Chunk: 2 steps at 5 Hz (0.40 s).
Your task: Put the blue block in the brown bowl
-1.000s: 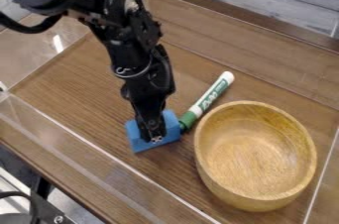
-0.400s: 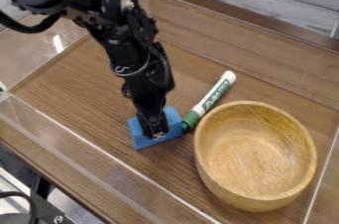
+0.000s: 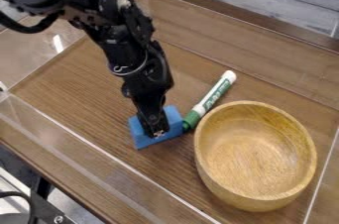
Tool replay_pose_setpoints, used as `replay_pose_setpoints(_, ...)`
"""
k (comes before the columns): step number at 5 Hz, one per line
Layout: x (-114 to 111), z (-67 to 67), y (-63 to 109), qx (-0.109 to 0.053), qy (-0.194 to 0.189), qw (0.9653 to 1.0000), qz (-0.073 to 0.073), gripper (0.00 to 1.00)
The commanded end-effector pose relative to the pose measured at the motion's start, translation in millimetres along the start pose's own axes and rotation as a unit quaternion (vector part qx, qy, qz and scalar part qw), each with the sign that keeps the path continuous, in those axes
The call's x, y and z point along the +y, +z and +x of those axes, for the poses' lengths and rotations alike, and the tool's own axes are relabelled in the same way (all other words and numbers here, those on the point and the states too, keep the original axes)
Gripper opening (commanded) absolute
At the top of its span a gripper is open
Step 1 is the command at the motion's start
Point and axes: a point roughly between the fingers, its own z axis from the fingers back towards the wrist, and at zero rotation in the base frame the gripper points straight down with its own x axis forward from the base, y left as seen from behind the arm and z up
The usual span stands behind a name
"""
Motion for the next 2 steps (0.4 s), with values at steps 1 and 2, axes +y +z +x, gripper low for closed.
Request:
replay_pose_setpoints(1, -3.0, -13.8, -12.7, 0.021, 0.016, 0.9995, -0.020, 0.00)
replay_pose_setpoints(2, -2.0, -14.7, -14.0, 0.019, 0.021, 0.9994, -0.022, 0.00)
